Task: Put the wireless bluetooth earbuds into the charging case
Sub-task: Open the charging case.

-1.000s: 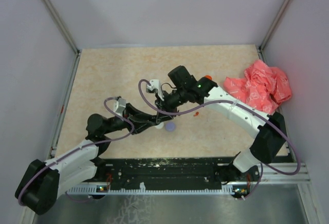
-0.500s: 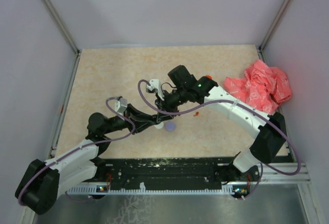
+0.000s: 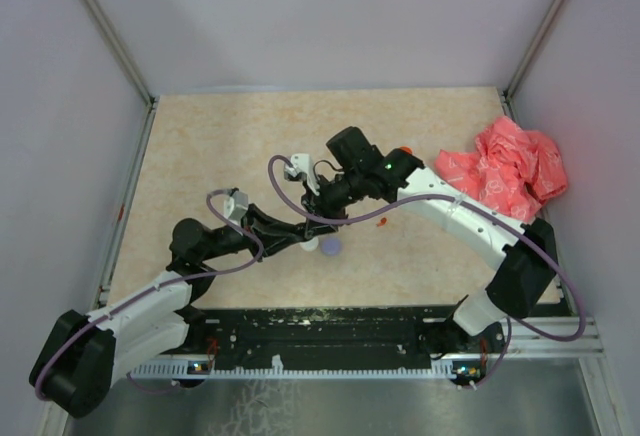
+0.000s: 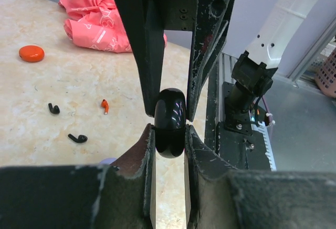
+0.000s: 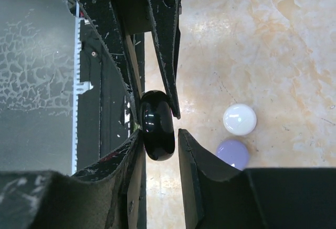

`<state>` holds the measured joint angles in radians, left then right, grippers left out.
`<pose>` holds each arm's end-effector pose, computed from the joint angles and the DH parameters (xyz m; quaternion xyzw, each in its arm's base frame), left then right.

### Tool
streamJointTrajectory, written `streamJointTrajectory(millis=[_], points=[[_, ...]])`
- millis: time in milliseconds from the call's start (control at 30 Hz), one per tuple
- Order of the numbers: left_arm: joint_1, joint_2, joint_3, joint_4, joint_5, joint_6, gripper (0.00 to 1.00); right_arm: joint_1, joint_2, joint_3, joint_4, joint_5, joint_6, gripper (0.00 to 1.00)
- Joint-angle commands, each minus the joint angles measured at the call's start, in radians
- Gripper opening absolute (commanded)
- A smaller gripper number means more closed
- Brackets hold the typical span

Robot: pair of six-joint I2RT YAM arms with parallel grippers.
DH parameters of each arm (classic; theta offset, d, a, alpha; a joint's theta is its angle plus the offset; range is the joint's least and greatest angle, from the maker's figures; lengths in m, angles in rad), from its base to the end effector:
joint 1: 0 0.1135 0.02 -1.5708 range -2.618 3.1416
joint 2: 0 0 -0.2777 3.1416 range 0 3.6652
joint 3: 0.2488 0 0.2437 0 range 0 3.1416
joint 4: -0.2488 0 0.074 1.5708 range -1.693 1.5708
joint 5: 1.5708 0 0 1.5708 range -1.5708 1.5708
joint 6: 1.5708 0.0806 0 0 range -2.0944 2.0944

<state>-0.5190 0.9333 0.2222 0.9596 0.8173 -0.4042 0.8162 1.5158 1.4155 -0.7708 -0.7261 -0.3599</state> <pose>0.1428 -0.1493 0.2597 0.3455 0.5445 -0.5410 0.5398 0.1886 0.2787 0.3241 -0.5884 0.6632 0.3974 0.2367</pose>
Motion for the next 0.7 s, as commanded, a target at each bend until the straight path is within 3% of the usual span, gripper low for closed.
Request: streamJointTrajectory(millis=[0, 167, 500, 667], points=[[0.001, -0.004, 0.01, 0.052, 0.069, 0.037, 0.0, 0.004, -0.053, 0.015, 0.092, 0.019, 0.032, 0.35], [-0.01, -0.007, -0.014, 0.093, 0.086, 0.078, 0.0, -0.021, -0.071, 0.006, 0.109, 0.021, 0.056, 0.41], [-0.04, -0.027, -0.038, 0.095, 0.065, 0.178, 0.0, -0.046, -0.075, -0.006, 0.113, 0.035, 0.078, 0.43], [-0.039, -0.035, -0.061, 0.083, -0.041, 0.219, 0.0, -0.047, -0.084, -0.022, 0.137, 0.047, 0.101, 0.43]])
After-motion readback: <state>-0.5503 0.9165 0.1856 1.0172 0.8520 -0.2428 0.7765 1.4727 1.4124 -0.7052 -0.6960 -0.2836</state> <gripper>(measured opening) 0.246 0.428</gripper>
